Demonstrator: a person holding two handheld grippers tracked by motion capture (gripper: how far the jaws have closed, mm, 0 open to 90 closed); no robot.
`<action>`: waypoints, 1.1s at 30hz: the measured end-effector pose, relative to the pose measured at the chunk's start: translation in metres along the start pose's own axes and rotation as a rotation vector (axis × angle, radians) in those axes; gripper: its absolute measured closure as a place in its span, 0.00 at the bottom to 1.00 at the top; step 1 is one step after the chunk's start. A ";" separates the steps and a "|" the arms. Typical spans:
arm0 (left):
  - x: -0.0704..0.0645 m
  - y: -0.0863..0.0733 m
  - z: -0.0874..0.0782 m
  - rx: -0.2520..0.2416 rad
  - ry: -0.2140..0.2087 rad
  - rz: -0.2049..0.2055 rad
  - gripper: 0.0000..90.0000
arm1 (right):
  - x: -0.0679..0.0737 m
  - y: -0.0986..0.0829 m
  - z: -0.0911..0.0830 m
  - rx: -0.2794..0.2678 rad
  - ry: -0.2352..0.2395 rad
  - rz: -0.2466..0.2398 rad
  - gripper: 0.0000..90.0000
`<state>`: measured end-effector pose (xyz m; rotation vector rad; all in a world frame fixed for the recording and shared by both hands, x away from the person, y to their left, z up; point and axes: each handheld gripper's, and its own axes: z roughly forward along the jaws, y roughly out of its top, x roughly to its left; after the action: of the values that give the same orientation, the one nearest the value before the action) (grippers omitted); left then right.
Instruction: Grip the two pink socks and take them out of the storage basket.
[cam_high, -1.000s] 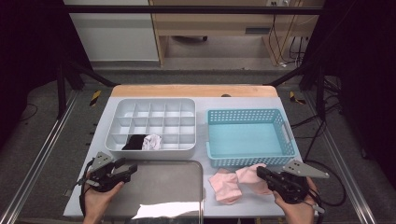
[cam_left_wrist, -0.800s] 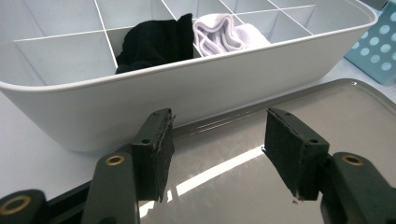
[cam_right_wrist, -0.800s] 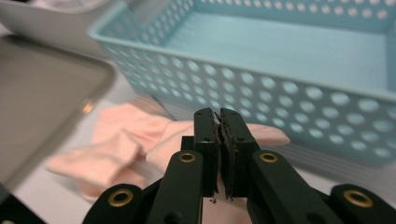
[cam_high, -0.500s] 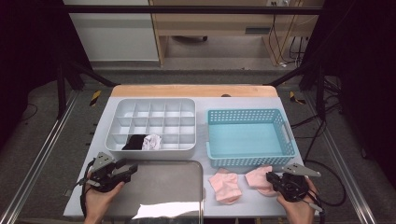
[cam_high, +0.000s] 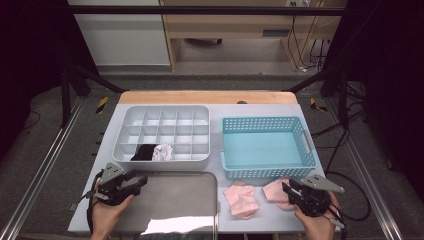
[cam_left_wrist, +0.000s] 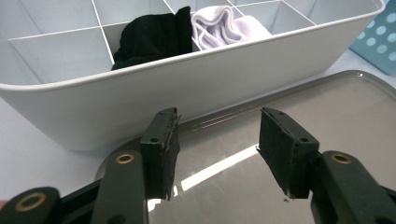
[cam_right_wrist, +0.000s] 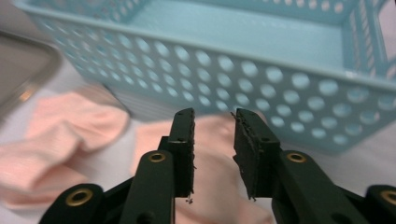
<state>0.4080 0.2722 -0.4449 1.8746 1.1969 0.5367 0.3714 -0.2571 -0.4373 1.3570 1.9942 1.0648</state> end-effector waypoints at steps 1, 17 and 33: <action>0.000 0.000 0.000 0.006 -0.001 0.003 0.52 | 0.004 0.003 -0.002 -0.011 0.014 -0.009 0.75; 0.003 -0.001 -0.002 -0.022 0.053 -0.022 0.49 | 0.074 0.010 0.022 0.074 0.323 -0.135 0.71; 0.003 -0.001 0.000 0.001 0.011 -0.029 0.48 | 0.099 -0.007 0.061 0.227 0.354 -0.235 0.80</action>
<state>0.4087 0.2753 -0.4458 1.8538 1.2301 0.5312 0.3761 -0.1469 -0.4756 1.0565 2.5274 1.0496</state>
